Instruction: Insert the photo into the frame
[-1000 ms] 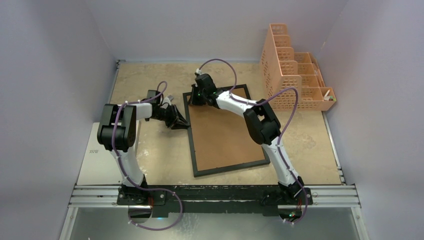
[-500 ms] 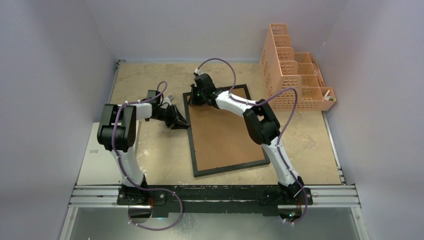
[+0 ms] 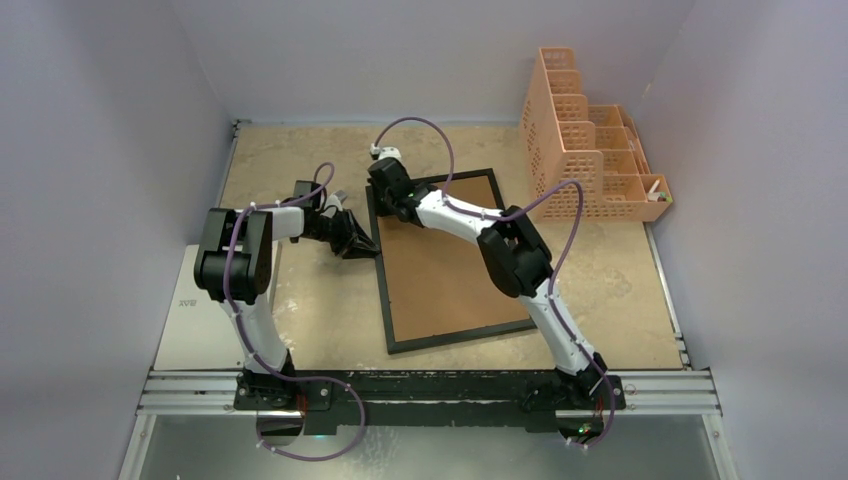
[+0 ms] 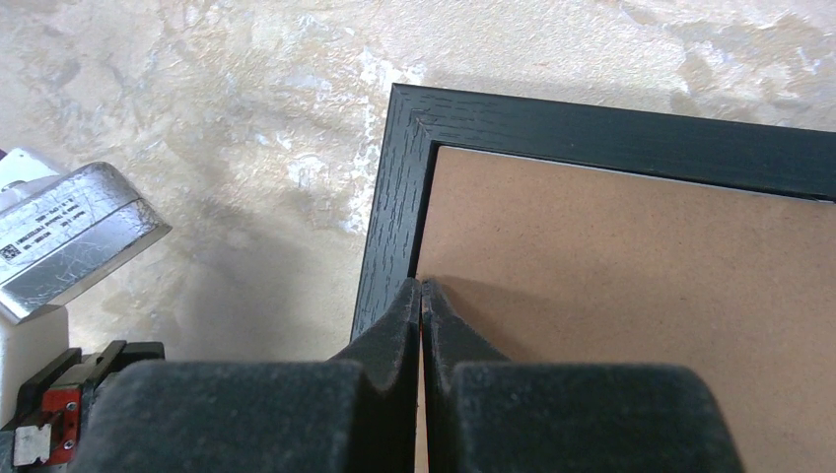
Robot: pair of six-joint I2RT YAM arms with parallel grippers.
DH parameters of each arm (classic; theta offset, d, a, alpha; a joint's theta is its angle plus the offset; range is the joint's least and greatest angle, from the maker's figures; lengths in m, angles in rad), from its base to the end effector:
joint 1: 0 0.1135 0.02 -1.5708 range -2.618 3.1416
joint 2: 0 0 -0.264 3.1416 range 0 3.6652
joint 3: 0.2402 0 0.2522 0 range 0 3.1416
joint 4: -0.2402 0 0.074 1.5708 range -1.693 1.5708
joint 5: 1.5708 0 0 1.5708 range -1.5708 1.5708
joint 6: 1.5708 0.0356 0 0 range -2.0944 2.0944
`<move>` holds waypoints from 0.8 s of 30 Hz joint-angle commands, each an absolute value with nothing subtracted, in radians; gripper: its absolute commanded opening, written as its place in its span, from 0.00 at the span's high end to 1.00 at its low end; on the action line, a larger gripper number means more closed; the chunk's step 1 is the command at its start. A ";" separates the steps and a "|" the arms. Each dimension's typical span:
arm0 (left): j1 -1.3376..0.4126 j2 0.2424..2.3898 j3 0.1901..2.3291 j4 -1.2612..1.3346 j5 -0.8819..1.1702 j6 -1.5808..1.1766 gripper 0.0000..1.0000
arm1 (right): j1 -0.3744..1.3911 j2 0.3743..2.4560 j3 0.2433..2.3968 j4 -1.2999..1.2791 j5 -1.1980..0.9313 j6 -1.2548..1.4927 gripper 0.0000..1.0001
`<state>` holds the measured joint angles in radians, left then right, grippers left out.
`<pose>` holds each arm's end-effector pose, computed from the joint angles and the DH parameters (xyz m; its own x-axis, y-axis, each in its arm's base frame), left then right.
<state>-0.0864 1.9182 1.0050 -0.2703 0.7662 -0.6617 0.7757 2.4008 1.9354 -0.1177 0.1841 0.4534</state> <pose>0.3413 -0.0543 0.1123 -0.9263 -0.3642 0.0965 -0.3119 0.5976 -0.7386 0.3984 0.3816 0.1753 -0.6071 0.0077 -0.7946 -0.3486 0.8960 0.2750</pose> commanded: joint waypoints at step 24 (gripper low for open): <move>-0.110 1.999 0.937 -0.356 0.503 -0.603 0.83 | 0.801 2.677 1.819 -0.686 0.467 0.466 1.00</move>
<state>-0.0864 1.9179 1.0031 -0.2630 0.7677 -0.6621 0.8146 2.4504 1.9533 -0.1677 0.3618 0.4950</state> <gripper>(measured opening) 0.224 0.004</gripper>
